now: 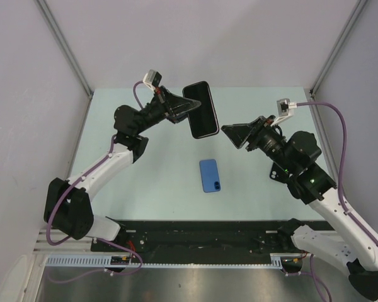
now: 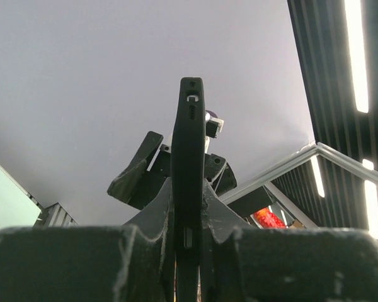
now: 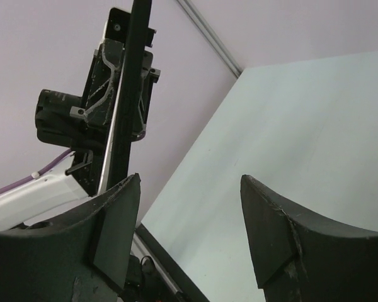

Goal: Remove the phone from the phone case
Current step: Remove the phone case from the phone.

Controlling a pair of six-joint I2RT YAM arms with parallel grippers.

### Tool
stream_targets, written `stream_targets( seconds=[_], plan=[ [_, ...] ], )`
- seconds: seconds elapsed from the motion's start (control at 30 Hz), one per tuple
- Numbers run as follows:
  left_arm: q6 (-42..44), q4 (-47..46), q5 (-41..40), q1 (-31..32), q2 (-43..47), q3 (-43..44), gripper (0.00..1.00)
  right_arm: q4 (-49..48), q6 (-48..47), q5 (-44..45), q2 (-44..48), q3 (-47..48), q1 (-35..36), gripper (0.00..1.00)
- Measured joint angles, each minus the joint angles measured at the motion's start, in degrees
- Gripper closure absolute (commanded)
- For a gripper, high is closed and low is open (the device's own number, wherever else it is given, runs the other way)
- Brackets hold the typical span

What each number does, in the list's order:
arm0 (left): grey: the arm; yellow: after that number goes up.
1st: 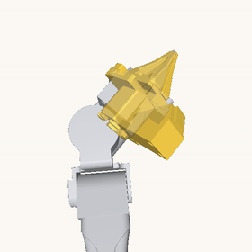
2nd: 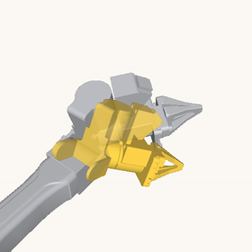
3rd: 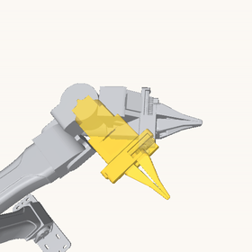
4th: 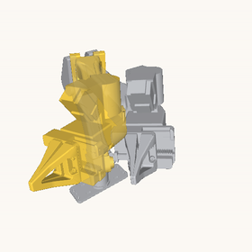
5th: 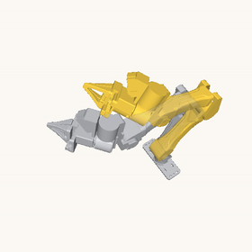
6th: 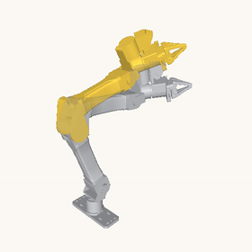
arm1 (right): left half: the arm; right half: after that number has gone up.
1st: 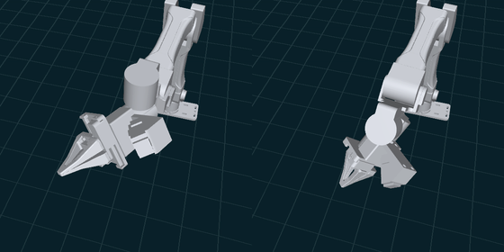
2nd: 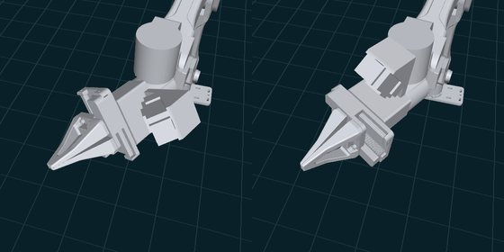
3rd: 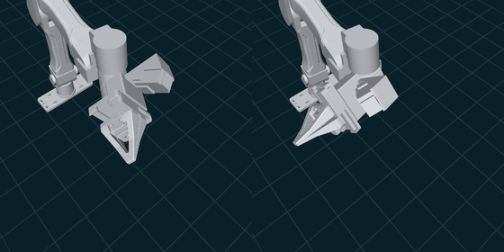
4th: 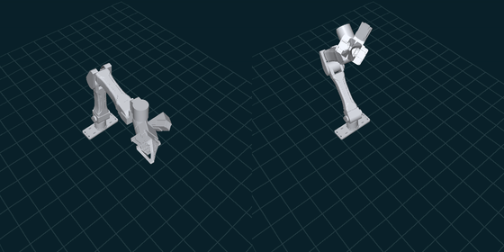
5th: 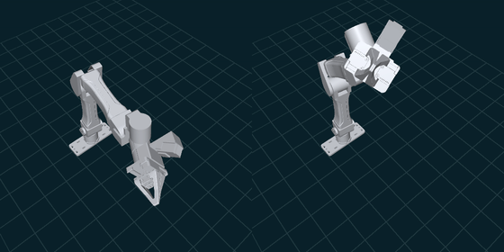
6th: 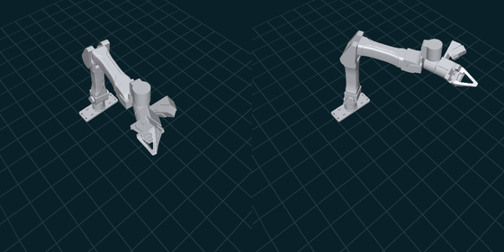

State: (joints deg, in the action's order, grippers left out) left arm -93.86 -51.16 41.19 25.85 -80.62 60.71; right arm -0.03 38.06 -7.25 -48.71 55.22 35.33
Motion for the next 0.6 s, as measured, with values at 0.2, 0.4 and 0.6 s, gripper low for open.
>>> stream_targets(
  seconds=[0.2,0.4,0.6],
  plan=[
    [0.5,1.0,0.0,0.0,0.0,0.0,1.00,0.4,-0.8,0.8,2.6,0.4,0.7,0.31],
    [0.9,1.4,0.0,0.0,0.0,0.0,1.00,0.3,-0.9,0.8,2.5,1.0,1.8,0.31],
    [1.0,1.7,0.0,0.0,0.0,0.0,1.00,0.4,-1.5,0.8,1.3,1.0,2.4,0.31]
  ],
)
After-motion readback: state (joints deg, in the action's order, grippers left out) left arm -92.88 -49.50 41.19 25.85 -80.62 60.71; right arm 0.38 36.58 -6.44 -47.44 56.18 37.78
